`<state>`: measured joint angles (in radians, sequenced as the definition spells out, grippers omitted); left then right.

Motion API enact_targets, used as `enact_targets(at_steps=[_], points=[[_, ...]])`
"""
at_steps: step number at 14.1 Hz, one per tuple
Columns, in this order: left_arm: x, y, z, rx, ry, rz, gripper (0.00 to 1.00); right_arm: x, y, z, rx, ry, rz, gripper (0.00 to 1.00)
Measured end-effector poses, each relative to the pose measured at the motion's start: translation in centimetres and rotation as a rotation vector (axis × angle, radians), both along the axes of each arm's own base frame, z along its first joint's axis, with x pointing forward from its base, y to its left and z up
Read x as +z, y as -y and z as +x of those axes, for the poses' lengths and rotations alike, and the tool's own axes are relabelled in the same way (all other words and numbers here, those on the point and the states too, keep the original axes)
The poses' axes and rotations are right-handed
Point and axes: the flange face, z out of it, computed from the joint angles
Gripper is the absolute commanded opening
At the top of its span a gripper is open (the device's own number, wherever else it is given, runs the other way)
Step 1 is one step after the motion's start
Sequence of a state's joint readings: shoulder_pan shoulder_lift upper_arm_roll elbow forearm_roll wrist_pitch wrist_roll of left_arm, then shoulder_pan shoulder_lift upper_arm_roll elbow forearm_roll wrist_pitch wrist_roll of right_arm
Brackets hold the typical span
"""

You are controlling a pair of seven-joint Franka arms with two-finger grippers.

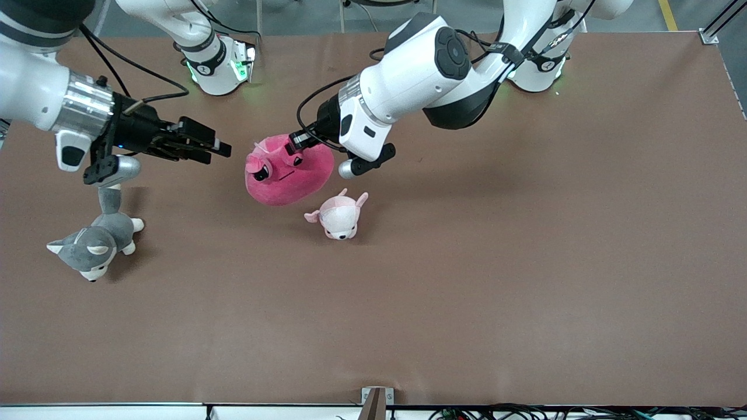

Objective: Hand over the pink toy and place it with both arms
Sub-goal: 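Carry the pink toy toward the right gripper while the right gripper approaches, then grasp the pink toy with the right gripper beside the left gripper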

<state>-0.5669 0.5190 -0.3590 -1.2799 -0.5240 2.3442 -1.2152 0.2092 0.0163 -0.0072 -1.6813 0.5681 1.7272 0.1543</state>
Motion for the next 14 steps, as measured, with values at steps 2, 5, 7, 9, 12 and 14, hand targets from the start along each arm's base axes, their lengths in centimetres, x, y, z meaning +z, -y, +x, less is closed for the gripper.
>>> enact_targets(at_steps=[2, 5, 7, 9, 12, 14], points=[[-0.2, 0.4, -0.1, 0.007, 0.008, -0.009, 0.0, -0.2, -2.0, -0.4, 0.041, 0.028, -0.057, 0.68], [-0.3, 0.6, -0.2, 0.013, 0.015, -0.016, 0.0, -0.6, -3.0, -0.5, 0.054, 0.03, -0.073, 0.68], [-0.3, 0.6, -0.2, 0.014, 0.016, -0.017, 0.0, -1.0, -2.9, -0.3, 0.053, 0.024, -0.076, 0.68], [-0.5, 0.8, -0.2, 0.012, 0.014, -0.015, 0.0, -1.6, -3.1, -0.2, 0.055, 0.014, -0.078, 0.68], [-0.6, 0.9, -0.4, 0.009, 0.012, -0.014, 0.0, -1.9, -3.8, -0.1, 0.06, 0.021, -0.077, 0.68], [-0.7, 1.0, -0.5, 0.007, 0.012, -0.014, 0.0, -2.1, -3.9, 0.1, 0.059, 0.02, -0.078, 0.68]])
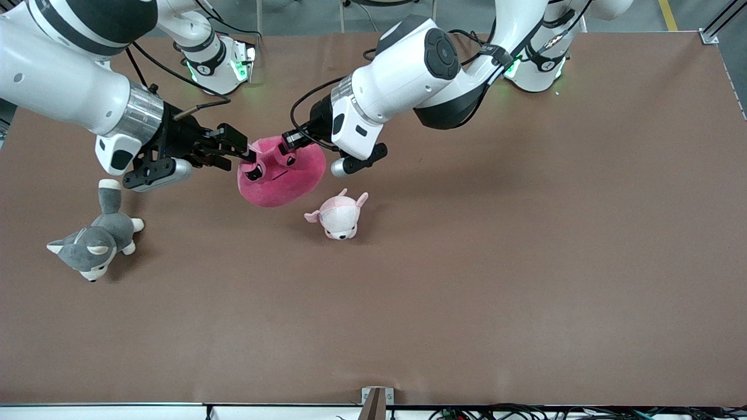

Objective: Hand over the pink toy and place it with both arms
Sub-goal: 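Grasp the pink toy with the right gripper beside the left gripper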

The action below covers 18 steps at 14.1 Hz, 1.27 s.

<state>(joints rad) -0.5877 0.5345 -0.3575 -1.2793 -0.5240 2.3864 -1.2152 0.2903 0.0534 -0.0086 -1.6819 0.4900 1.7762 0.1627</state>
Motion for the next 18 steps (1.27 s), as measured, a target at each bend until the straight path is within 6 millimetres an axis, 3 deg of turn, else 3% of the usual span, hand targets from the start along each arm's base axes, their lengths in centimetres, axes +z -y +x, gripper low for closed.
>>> enact_targets(at_steps=[4, 5, 8, 10, 13, 15, 16, 18], points=[[0.0, 0.3, -0.4, -0.006, 0.0, 0.0, 0.0, -0.8, -0.1, 0.3, -0.002, -0.01, -0.004, 0.67], [0.0, 0.3, -0.4, -0.006, 0.0, 0.0, 0.0, -1.0, -0.1, 0.4, -0.001, -0.014, -0.005, 0.59], [0.0, 0.5, -0.6, -0.01, 0.0, 0.0, 0.0, -1.4, -0.2, 0.5, 0.001, -0.022, -0.007, 0.06], [0.0, 0.6, -0.7, -0.013, 0.0, 0.0, 0.0, -1.6, -0.4, 0.2, 0.012, -0.038, -0.01, 0.01], [0.0, 0.7, -0.7, -0.013, 0.0, 0.0, 0.02, -1.6, -0.6, 0.0, -0.002, -0.06, -0.015, 0.0], [0.0, 0.6, -0.7, -0.012, 0.0, 0.0, 0.18, -1.7, -0.6, 0.0, -0.006, -0.062, -0.015, 0.0], [-0.1, 0.6, -0.7, -0.012, 0.0, 0.001, 0.32, -1.7, -0.6, 0.0, -0.006, -0.063, -0.016, 0.0], [-0.1, 0.6, -0.7, -0.011, 0.0, 0.001, 0.98, -1.7, -0.6, 0.0, -0.003, -0.068, -0.017, 0.0]])
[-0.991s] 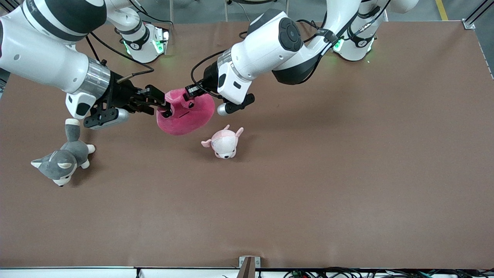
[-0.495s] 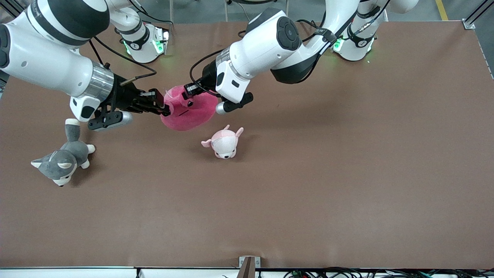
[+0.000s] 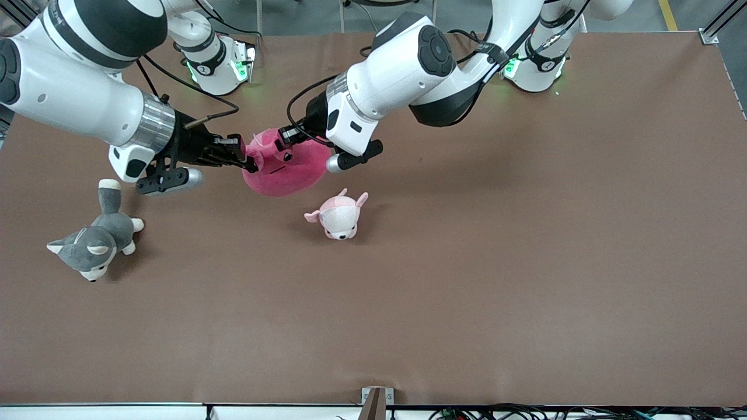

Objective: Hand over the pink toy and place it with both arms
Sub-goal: 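Grasp the pink toy with the right gripper beside the left gripper, then open the left gripper and withdraw while the right gripper carries the toy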

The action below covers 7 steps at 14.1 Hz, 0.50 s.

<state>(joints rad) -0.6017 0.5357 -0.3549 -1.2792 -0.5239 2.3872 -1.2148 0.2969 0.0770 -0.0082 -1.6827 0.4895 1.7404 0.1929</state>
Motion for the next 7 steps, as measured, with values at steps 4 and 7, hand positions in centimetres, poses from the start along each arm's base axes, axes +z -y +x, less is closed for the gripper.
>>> enact_targets(at_steps=[4, 7], points=[[0.0, -0.1, 0.1, -0.014, 0.055, 0.037, 1.0, -0.2, 0.3, -0.1, 0.005, -0.018, -0.005, 0.0], [-0.9, -1.2, 1.4, -0.004, 0.073, 0.077, 1.0, -0.2, 1.6, 0.3, -0.017, -0.018, -0.01, 0.0]])
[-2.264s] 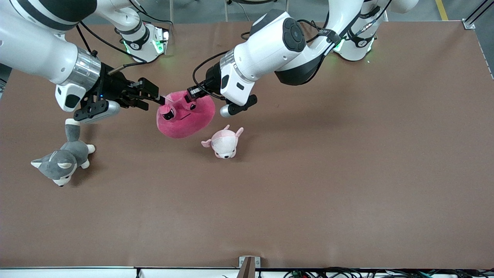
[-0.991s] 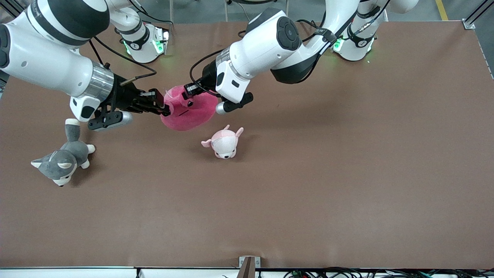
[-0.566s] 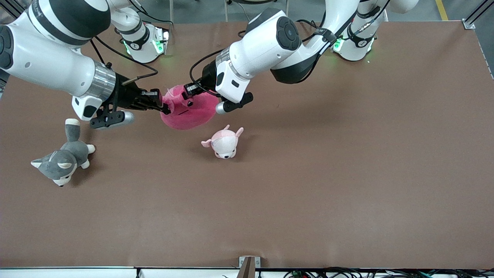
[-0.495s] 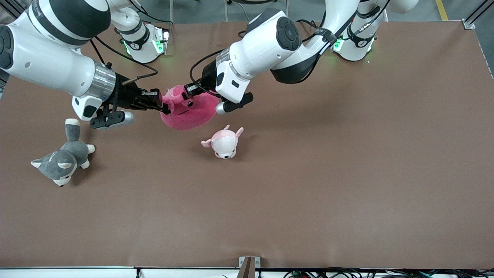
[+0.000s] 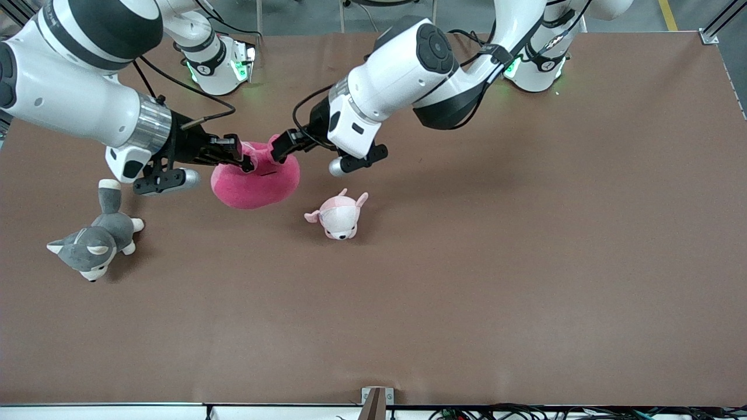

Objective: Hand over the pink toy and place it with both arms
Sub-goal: 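Open the left gripper and withdraw while the right gripper carries the toy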

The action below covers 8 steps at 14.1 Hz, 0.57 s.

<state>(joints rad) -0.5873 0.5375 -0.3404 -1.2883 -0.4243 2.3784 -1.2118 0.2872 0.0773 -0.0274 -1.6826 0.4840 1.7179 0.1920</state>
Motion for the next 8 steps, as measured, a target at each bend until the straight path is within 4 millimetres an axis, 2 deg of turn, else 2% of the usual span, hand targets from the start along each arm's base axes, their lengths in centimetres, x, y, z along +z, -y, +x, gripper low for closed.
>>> enact_targets(at_steps=[2, 5, 8], points=[[-1.6, -1.7, 1.8, -0.007, 0.042, 0.095, 1.0, -0.6, 3.2, 1.1, -0.025, 0.005, -0.009, 0.0], [-4.3, -5.3, 5.3, -0.005, 0.088, 0.246, 1.0, -3.4, 9.2, 3.4, -0.095, -0.024, -0.016, 0.01], [-6.1, -10.6, 8.9, -0.062, 0.146, 0.441, 1.0, -6.8, 12.3, 4.9, -0.144, -0.069, -0.024, 0.01]])
